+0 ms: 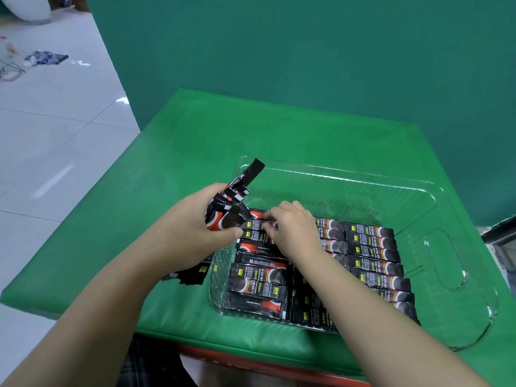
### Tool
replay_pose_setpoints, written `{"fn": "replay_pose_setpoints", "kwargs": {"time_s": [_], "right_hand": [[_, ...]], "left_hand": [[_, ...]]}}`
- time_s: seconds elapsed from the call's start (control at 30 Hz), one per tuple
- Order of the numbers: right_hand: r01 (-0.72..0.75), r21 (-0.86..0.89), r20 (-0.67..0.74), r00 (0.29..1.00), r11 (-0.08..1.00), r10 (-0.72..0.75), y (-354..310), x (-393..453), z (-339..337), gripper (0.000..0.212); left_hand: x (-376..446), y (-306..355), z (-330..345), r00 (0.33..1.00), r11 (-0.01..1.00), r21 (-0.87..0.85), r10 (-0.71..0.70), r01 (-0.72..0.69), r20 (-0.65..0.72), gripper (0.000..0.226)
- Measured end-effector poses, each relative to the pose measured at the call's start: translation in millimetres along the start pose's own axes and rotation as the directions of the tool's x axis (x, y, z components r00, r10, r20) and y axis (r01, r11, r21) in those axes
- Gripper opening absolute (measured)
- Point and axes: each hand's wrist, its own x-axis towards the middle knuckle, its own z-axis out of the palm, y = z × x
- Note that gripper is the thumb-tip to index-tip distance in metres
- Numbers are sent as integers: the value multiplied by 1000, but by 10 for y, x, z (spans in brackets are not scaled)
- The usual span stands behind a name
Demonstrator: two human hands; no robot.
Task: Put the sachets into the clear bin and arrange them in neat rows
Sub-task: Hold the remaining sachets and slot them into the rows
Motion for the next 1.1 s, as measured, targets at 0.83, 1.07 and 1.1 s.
{"fn": "replay_pose_setpoints", "kwargs": {"time_s": [0.83,1.07,1.1], "right_hand": [[-442,600,167,884,666,437,351,-370,-427,5],[-518,544,284,854,660,436,110,-229,-123,12],[-525,512,275,850,680,449,76,-216,-102,15]], "left_hand": [[32,160,0,990,912,406,-100,51,101,81],[21,136,5,992,913,403,-98,57,81,80],[20,136,7,992,915,399,-97,58,78,79]]}}
